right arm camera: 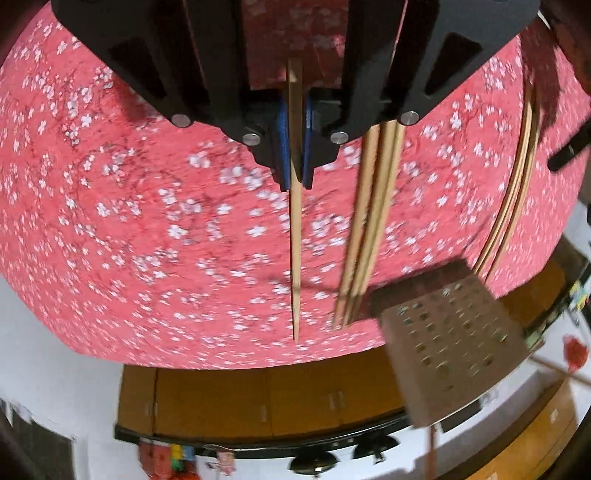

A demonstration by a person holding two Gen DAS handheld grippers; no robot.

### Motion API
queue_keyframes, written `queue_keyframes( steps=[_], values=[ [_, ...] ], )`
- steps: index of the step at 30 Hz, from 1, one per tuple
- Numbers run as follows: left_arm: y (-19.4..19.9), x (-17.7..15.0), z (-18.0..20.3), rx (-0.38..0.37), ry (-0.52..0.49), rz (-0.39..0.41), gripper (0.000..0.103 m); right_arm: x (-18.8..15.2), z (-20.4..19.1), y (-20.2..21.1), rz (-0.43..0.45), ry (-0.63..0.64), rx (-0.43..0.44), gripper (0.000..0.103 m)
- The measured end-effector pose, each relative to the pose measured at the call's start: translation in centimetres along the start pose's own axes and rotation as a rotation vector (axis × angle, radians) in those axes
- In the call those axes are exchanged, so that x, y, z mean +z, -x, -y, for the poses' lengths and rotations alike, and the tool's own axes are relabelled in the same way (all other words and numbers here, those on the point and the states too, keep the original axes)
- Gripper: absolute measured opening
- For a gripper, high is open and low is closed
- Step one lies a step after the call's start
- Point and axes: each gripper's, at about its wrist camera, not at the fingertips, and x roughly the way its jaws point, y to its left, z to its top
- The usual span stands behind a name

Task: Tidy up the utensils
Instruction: 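Grasp another chopstick with the right gripper while the left gripper grasps one too, then lift the held chopsticks off the tablecloth with both grippers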

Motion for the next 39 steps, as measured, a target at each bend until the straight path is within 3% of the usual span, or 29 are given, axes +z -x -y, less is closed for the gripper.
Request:
queue_keyframes(
  steps=[10,22,27,39],
  values=[
    [-1.9,-0.3,-0.2,0.090,-0.027,-0.067,0.011,0.0,0.2,0.0,0.003,0.007,0.002,0.008],
    [-2.7,0.2,0.3,0.132,-0.075,-0.056,0.009,-0.3,-0.4,0.2,0.004,0.050,-0.013,0.008],
    [-3.6,2.0,-1.6,0.165,-0.061,-0.049,0.008,0.4,-0.1,-0.3,0.008,0.049,-0.019,0.008],
    [-3.3,2.5,-4.3,0.110,0.019,-0.014,0.009,1.9,1.5,-1.5,0.033,0.005,-0.048,0.008]
  ],
)
